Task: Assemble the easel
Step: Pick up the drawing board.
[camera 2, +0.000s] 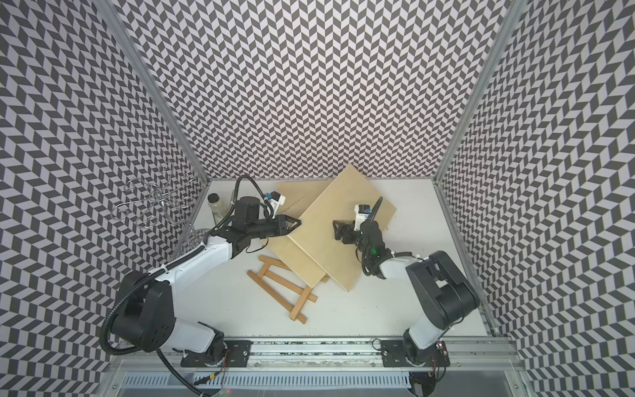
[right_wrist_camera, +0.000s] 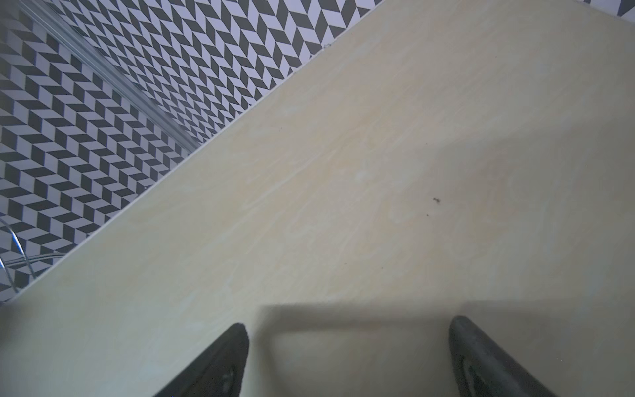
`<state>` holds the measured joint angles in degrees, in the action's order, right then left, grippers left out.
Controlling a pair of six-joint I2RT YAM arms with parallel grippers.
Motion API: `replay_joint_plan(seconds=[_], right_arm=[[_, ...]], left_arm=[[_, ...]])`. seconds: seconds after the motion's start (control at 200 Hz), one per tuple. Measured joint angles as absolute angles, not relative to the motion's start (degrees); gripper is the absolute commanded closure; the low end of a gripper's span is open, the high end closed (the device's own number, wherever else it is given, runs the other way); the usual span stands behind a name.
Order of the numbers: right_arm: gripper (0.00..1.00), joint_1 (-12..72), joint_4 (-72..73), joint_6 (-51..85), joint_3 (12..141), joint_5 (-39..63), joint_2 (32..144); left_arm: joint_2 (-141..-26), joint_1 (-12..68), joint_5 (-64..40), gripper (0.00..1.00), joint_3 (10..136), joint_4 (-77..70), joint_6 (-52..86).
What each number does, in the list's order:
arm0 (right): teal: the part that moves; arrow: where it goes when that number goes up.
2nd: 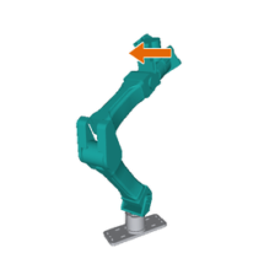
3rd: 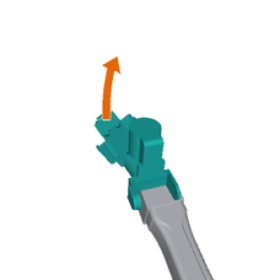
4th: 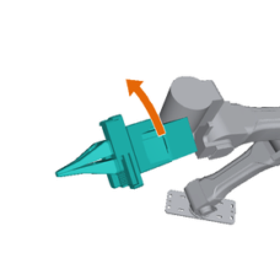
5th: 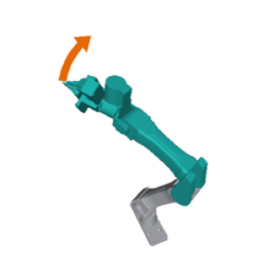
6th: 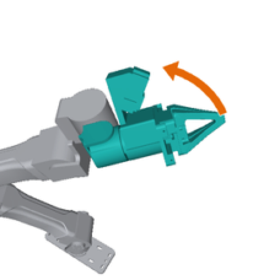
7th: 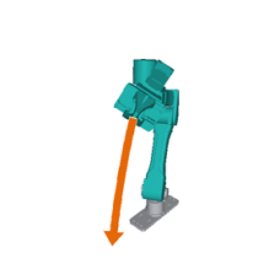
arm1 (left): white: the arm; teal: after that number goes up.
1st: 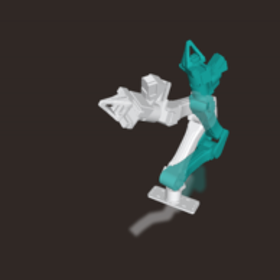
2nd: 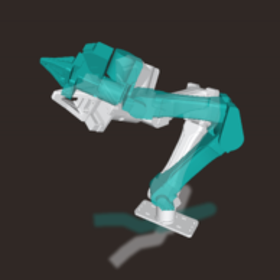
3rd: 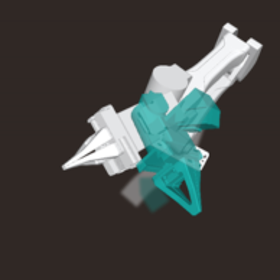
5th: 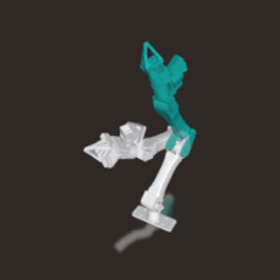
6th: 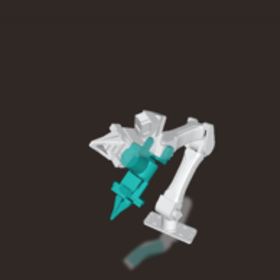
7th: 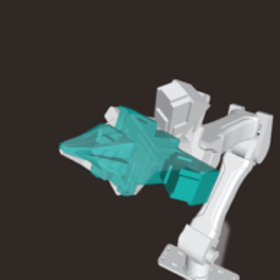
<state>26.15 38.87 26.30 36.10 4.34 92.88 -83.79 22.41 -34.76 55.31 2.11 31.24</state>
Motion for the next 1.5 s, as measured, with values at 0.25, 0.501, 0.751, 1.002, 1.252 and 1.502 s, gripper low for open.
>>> replay_joint_plan(seconds=[0.25,0.501,0.751,1.002,1.252,1.502], right_arm=[[0.09,26.87,36.91,26.68,35.79,4.75,90.43],[0.07,22.72,22.22,30.57,36.53,4.16,84.73],[0.08,4.97,12.4,37.54,28.64,8.86,83.79],[0.09,1.69,19.16,39.27,26.48,16.73,84.77],[0.09,1.3,23.97,40.53,24.93,21.98,85.69],[0.1,1.06,27.14,41.43,24.64,24.34,87.11]], left_arm=[[-85.67,25.43,-35.18,0.95,56.99,5.82,30.39],[-85.84,27.49,-33.08,1.0,59.09,6.28,30.09],[-85.82,30.02,-29.89,1.0,60.95,6.28,30.09],[-85.82,31.77,-28.75,1.0,62.41,7.86,28.84],[-86.17,33.63,-27.64,0.65,65.52,10.37,24.14],[-88.68,35.46,-27.22,0.63,69.19,13.02,19.75]])
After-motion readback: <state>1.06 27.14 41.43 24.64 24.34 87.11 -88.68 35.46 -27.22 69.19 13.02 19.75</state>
